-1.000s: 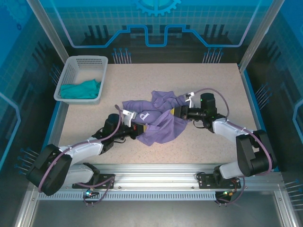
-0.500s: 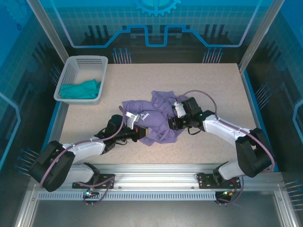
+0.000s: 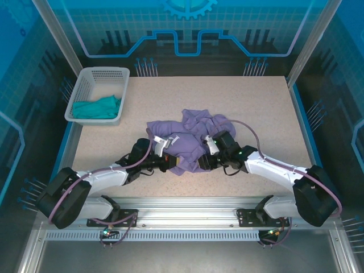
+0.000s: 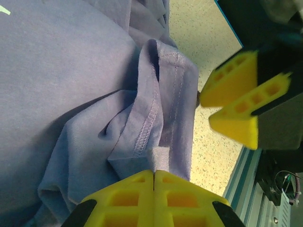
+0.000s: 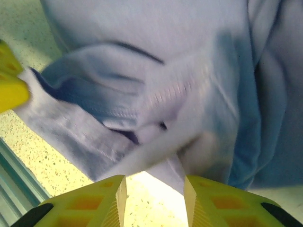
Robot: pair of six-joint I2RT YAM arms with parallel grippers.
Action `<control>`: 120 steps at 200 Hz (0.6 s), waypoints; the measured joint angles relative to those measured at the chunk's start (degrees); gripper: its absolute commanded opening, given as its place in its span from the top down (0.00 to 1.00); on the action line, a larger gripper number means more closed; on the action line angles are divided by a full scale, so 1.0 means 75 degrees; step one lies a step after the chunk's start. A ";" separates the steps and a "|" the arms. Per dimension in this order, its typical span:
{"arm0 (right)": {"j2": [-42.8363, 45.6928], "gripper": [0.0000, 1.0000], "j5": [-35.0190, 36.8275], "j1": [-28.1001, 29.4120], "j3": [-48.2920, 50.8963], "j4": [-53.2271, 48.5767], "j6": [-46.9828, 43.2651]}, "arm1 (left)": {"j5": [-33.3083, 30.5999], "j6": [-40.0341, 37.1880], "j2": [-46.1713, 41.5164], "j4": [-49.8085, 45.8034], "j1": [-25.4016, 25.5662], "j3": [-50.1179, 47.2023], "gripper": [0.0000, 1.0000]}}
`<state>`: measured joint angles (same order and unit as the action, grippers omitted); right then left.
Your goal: Fold the inside-out t-shirt
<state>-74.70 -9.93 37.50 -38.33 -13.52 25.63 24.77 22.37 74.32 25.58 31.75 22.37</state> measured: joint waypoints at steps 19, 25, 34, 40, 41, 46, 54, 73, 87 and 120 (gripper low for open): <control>-0.0152 0.61 -0.0198 0.0000 0.0224 0.0487 0.0504 | -0.0012 0.0000 0.0029 0.0000 0.0015 0.0000 1.00; -0.0207 0.61 -0.0236 0.0000 0.0233 0.0627 0.0615 | -0.0012 0.0003 0.0044 0.0000 0.0015 0.0000 1.00; -0.0306 0.61 -0.0294 0.0000 0.0233 0.0886 0.0781 | -0.0012 0.0000 0.0061 -0.0003 0.0020 0.0000 1.00; -0.0358 0.61 -0.0326 0.0000 0.0233 0.1037 0.0866 | -0.0012 0.0000 0.0064 -0.0003 0.0020 0.0000 1.00; -0.0367 0.61 -0.0332 0.0000 0.0233 0.1049 0.0877 | -0.0012 0.0000 0.0064 -0.0003 0.0020 0.0000 1.00; -0.0411 0.62 -0.0344 0.0000 0.0233 0.1157 0.0941 | -0.0015 0.0003 0.0064 -0.0003 0.0020 0.0000 1.00; -0.0466 0.64 -0.0350 -0.0003 0.0233 0.1288 0.1014 | -0.0023 0.0000 0.0064 -0.0003 0.0020 0.0000 1.00; -0.0571 0.83 -0.0347 -0.0012 0.0233 0.1489 0.1154 | -0.0090 0.0000 0.0064 -0.0006 0.0026 0.0000 1.00; -0.0574 0.96 -0.0344 -0.0047 0.0262 0.1559 0.1148 | -0.0181 0.0000 0.0061 -0.0035 0.0029 0.0000 1.00; -0.0289 1.00 -0.0743 -0.0341 0.0519 0.1775 0.0810 | -0.0947 0.0000 -0.0318 -0.0618 0.0035 -0.0015 0.87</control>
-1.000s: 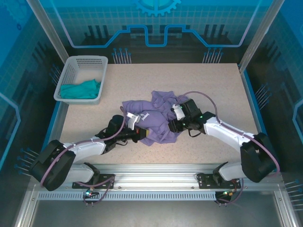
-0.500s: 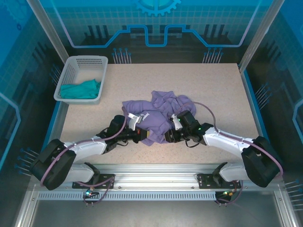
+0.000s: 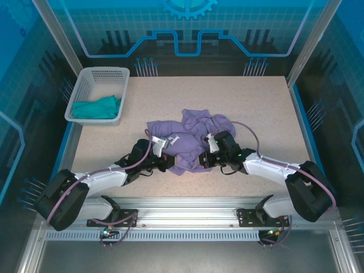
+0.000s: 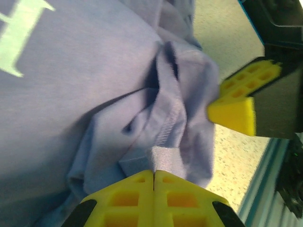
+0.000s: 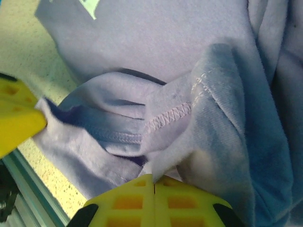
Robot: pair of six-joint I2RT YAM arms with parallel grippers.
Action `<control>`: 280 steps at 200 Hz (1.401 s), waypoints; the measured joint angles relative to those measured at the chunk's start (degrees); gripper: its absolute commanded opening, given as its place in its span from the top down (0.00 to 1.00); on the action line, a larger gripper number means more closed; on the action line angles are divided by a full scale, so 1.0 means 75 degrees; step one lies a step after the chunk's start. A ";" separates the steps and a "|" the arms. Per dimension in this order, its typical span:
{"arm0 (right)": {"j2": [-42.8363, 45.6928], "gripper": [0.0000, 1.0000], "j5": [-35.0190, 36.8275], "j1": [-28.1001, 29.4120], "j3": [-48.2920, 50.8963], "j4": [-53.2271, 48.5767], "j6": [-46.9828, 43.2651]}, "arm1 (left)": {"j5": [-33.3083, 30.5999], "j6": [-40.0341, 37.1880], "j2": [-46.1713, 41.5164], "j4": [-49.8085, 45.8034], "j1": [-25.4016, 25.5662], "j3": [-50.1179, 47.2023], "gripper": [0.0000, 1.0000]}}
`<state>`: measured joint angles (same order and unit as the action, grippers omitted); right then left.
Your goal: Fold the inside-out t-shirt
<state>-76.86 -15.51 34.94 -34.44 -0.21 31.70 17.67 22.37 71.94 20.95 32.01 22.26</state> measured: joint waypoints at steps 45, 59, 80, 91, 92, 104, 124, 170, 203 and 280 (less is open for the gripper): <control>0.0353 1.00 -0.1725 -0.0548 0.0283 0.1046 -0.0845 | -0.1096 0.0093 -0.1556 -0.1043 0.0000 0.0006 0.53; 0.0353 1.00 -0.2218 -0.0650 0.0289 0.1361 -0.1040 | -0.1271 0.0079 -0.2081 -0.1256 0.0000 0.0029 0.48; 0.0347 1.00 -0.2742 -0.0874 0.0350 0.1871 -0.1180 | -0.1256 0.0093 -0.2463 -0.1233 0.0000 0.0117 0.47; 0.0329 1.00 -0.2973 -0.0979 0.0391 0.2101 -0.1215 | -0.0988 0.0093 -0.2320 -0.1148 0.0000 0.0251 0.50; 0.0326 1.00 -0.2984 -0.0982 0.0391 0.2116 -0.1215 | -0.0956 0.0096 -0.2294 -0.1142 0.0000 0.0277 0.51; 0.0268 1.00 -0.3174 -0.1032 0.0417 0.2331 -0.1247 | -0.0399 0.0163 -0.1731 -0.1014 0.0000 0.0595 0.55; 0.0210 1.00 -0.3378 -0.1072 0.0498 0.2553 -0.1309 | 0.0595 0.0428 -0.0510 -0.0583 0.0000 0.1154 0.60; 0.0204 1.00 -0.3421 -0.1160 0.0746 0.2707 -0.1463 | 0.2442 0.1396 0.1658 0.0682 0.0000 0.1792 0.57; 0.0204 1.00 -0.3395 -0.1218 0.0848 0.2725 -0.1501 | 0.3171 0.1897 0.2433 0.1434 0.0003 0.1862 0.51; 0.0259 1.00 -0.3241 -0.1320 0.0953 0.2643 -0.1553 | 0.3681 0.2693 0.3442 0.2804 0.0006 0.1897 0.44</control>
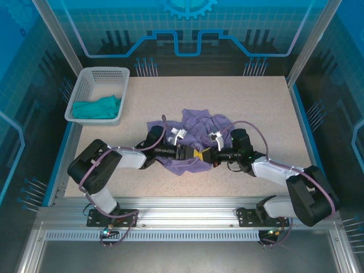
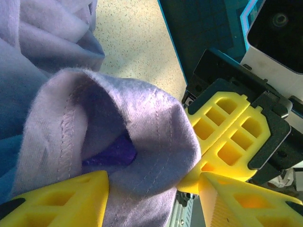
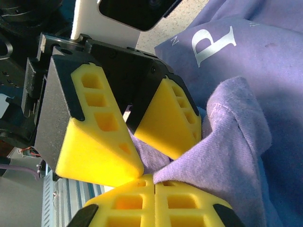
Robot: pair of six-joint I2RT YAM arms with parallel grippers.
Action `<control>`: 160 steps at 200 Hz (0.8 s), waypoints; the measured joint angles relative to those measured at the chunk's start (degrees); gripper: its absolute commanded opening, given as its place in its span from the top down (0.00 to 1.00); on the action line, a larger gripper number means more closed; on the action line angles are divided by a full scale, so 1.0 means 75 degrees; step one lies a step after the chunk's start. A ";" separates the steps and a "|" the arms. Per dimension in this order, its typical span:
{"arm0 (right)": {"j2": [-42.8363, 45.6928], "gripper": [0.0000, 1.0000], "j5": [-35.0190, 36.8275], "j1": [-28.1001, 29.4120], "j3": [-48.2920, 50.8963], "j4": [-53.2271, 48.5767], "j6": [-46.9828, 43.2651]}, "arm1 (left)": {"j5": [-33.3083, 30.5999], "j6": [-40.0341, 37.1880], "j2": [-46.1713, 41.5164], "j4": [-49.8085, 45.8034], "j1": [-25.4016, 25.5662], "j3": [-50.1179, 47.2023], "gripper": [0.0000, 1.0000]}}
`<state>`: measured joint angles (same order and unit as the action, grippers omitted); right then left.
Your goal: Fold the inside-out t-shirt
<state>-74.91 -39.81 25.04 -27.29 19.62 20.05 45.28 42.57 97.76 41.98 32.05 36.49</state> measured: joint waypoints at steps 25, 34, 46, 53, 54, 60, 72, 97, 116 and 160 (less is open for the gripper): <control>0.0047 1.00 0.0131 -0.0020 0.0000 -0.0012 -0.0064 | 0.0099 0.0382 0.0192 0.0498 -0.0003 0.0000 0.54; 0.0050 1.00 0.0204 -0.0035 0.0000 -0.0032 -0.0093 | 0.0128 0.0504 0.0242 0.0667 0.0000 0.0000 0.59; 0.0061 1.00 0.0283 -0.0038 0.0000 -0.0058 -0.0143 | 0.0152 0.0662 0.0262 0.0828 0.0000 0.0000 0.65; 0.0076 1.00 0.0315 -0.0041 0.0000 -0.0070 -0.0152 | 0.0152 0.0726 0.0262 0.0927 0.0003 0.0000 0.68; 0.0076 1.00 0.0312 -0.0041 0.0000 -0.0076 -0.0157 | 0.0152 0.0731 0.0262 0.0947 0.0003 0.0000 0.68; 0.0090 1.00 0.0332 -0.0041 0.0000 -0.0099 -0.0175 | 0.0149 0.0758 0.0262 0.1017 0.0006 0.0000 0.70; 0.0105 1.00 0.0382 -0.0041 0.0000 -0.0146 -0.0224 | 0.0146 0.0822 0.0259 0.1096 0.0009 0.0000 0.75; 0.0117 1.00 0.0455 -0.0041 0.0000 -0.0221 -0.0286 | 0.0111 0.0877 0.0201 0.1096 0.0009 0.0000 0.84; 0.0119 1.00 0.0478 -0.0041 0.0000 -0.0265 -0.0306 | 0.0052 0.0848 0.0067 0.1035 0.0009 0.0000 0.91; 0.0192 0.99 0.0516 -0.0041 0.0000 -0.0326 -0.0358 | -0.0294 0.0481 -0.0245 0.0414 0.0009 0.0000 0.90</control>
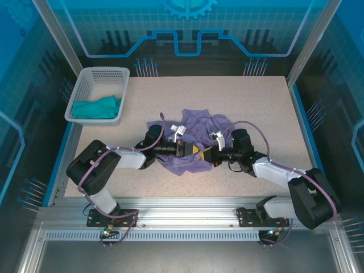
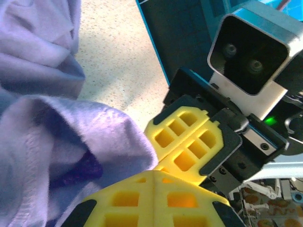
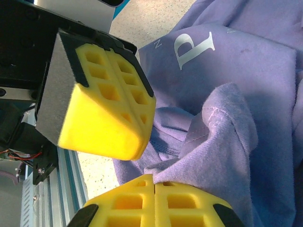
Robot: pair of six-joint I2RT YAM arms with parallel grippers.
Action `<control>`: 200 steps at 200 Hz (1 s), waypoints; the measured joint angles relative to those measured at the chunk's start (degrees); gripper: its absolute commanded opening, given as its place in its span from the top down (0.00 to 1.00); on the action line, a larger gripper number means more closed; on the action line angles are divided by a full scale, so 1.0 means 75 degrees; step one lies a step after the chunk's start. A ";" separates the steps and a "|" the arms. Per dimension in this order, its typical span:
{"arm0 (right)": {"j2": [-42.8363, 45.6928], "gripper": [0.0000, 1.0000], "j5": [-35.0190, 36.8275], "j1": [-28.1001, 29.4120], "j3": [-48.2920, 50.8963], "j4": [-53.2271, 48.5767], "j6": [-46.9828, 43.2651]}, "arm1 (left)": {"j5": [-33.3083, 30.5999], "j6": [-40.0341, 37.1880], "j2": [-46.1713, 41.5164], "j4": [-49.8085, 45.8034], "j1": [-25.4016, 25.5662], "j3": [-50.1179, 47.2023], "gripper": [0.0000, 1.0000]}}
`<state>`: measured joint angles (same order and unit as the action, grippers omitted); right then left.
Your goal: Fold the inside-out t-shirt
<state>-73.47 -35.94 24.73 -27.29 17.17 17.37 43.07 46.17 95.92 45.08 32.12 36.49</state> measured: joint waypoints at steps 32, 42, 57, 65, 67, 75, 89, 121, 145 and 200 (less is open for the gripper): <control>0.0070 0.85 0.0498 0.0003 -0.0079 -0.0731 -0.0105 | -0.0667 -0.0697 -0.0306 -0.1440 0.0000 0.0047 0.78; 0.0070 0.79 0.0790 0.0015 -0.0152 -0.1102 -0.0111 | -0.0860 -0.0871 -0.0382 -0.1888 0.0000 0.0087 0.75; 0.0070 0.74 0.1224 0.0012 -0.0233 -0.1550 0.0015 | -0.1084 -0.1180 -0.0472 -0.2439 0.0017 0.0172 0.73; 0.0070 0.73 0.1411 0.0009 -0.0254 -0.1728 0.0096 | -0.1174 -0.1306 -0.0498 -0.2675 0.0041 0.0227 0.72; 0.0070 0.72 0.1451 0.0009 -0.0259 -0.1781 0.0093 | -0.1186 -0.1320 -0.0498 -0.2704 0.0047 0.0236 0.72; 0.0070 0.71 0.1571 0.0009 -0.0268 -0.1894 0.0195 | -0.1241 -0.1428 -0.0501 -0.2879 0.0067 0.0303 0.71; 0.0055 0.68 0.1632 0.0006 -0.0280 -0.1993 0.0399 | -0.1317 -0.1568 -0.0501 -0.3077 0.0099 0.0361 0.71; 0.0003 0.65 0.1504 0.0009 -0.0323 -0.1996 0.0842 | -0.1419 -0.1781 -0.0501 -0.3413 0.0166 0.0423 0.70; 0.0166 0.62 0.1545 0.0154 -0.0326 -0.1999 0.1119 | -0.1545 -0.1871 -0.0510 -0.3585 0.0213 0.0455 0.70; 0.0143 0.61 0.2398 0.0851 -0.0962 -0.2226 0.1556 | -0.1848 -0.2043 -0.0612 -0.3867 0.0221 0.0460 0.70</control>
<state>-72.40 -17.96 31.11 -34.50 0.47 29.04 29.21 30.85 91.33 16.08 33.78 39.94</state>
